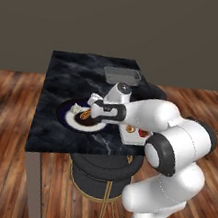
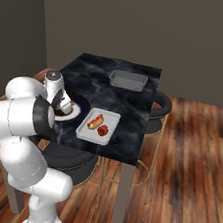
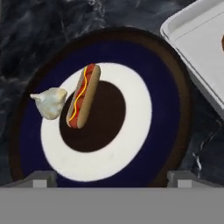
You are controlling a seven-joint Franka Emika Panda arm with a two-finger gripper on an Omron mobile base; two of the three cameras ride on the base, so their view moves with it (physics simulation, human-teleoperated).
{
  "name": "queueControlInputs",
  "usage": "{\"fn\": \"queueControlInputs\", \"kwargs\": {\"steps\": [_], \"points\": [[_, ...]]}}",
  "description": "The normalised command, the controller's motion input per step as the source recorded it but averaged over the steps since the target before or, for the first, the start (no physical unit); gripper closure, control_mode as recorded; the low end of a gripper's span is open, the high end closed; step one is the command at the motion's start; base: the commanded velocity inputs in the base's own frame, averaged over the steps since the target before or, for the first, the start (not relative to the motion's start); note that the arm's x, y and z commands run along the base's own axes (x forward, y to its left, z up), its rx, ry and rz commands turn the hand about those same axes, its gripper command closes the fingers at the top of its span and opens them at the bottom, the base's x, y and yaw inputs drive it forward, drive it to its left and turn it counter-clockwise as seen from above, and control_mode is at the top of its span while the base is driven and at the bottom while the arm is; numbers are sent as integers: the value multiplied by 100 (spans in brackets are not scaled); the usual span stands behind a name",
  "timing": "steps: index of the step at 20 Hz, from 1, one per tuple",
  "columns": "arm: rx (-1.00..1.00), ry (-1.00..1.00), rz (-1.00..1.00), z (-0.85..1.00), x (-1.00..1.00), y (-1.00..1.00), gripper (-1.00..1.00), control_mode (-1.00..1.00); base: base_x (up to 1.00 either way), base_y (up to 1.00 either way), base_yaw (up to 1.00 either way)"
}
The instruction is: Place one cooked food and one vegetable from the large plate to each tupperware container.
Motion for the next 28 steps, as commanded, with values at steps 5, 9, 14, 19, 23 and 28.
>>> {"fn": "queueControlInputs", "kwargs": {"steps": [5, 9, 14, 19, 23, 28], "points": [[7, 25, -5, 0, 47, 14, -100, -100, 0, 0, 0], [-7, 28, -18, 0, 31, 14, -100, -100, 0, 0, 0], [0, 21, -16, 0, 53, 23, -100, -100, 0, 0, 0], [0, 2, -1, -15, 24, 5, -100, -100, 0, 0, 0], [0, 0, 0, -40, 29, 0, -100, -100, 0, 0, 0], [0, 0, 0, -46, 28, 0, -100, -100, 0, 0, 0]]}}
